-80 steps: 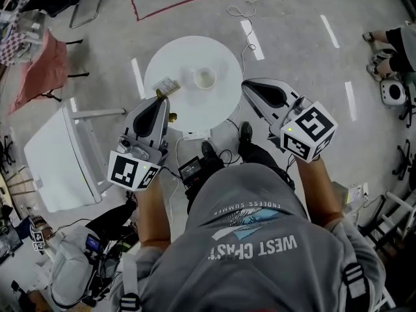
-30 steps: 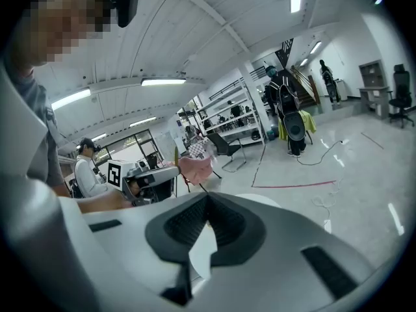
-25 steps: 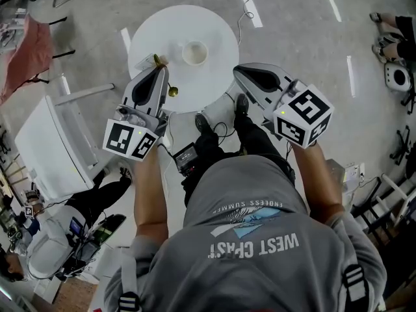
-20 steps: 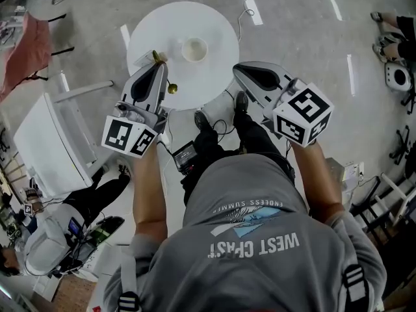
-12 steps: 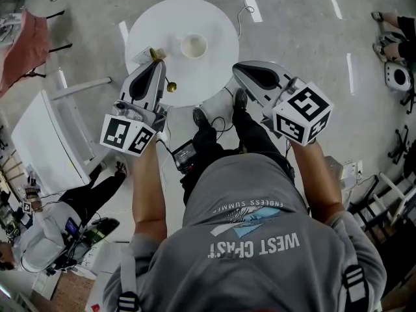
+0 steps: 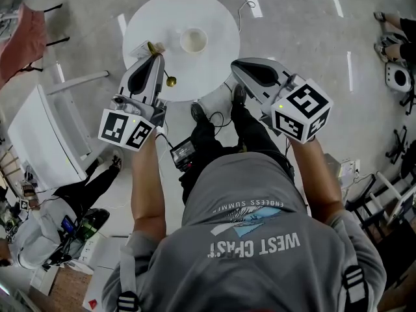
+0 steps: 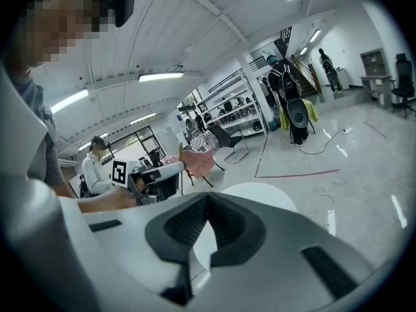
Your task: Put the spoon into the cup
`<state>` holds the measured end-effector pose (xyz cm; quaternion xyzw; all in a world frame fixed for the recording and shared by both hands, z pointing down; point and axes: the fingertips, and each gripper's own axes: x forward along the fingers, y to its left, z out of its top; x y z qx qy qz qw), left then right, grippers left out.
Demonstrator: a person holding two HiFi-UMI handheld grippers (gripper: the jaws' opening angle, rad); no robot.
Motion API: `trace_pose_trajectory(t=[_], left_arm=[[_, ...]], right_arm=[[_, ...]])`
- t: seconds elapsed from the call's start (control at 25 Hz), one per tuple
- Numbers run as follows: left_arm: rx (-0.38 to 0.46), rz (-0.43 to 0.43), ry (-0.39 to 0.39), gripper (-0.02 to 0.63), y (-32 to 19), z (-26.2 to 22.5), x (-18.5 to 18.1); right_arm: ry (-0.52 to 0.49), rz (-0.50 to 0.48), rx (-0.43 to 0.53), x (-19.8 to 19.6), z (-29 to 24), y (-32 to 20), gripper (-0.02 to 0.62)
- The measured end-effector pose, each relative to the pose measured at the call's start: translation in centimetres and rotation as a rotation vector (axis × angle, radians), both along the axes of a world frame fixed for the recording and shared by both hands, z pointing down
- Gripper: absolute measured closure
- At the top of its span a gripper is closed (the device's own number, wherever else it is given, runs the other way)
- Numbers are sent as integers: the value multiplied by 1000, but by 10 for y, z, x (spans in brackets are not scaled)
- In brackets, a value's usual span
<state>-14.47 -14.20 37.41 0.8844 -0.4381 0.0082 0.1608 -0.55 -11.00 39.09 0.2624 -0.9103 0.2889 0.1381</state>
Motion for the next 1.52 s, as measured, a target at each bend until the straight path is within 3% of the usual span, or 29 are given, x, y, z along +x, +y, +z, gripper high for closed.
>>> trace_pose_trajectory(t=[1.52], left_arm=[[-92,-57,61,604,-31,52,-19]], right_arm=[[19,0,-95,-13,36,-10,594]])
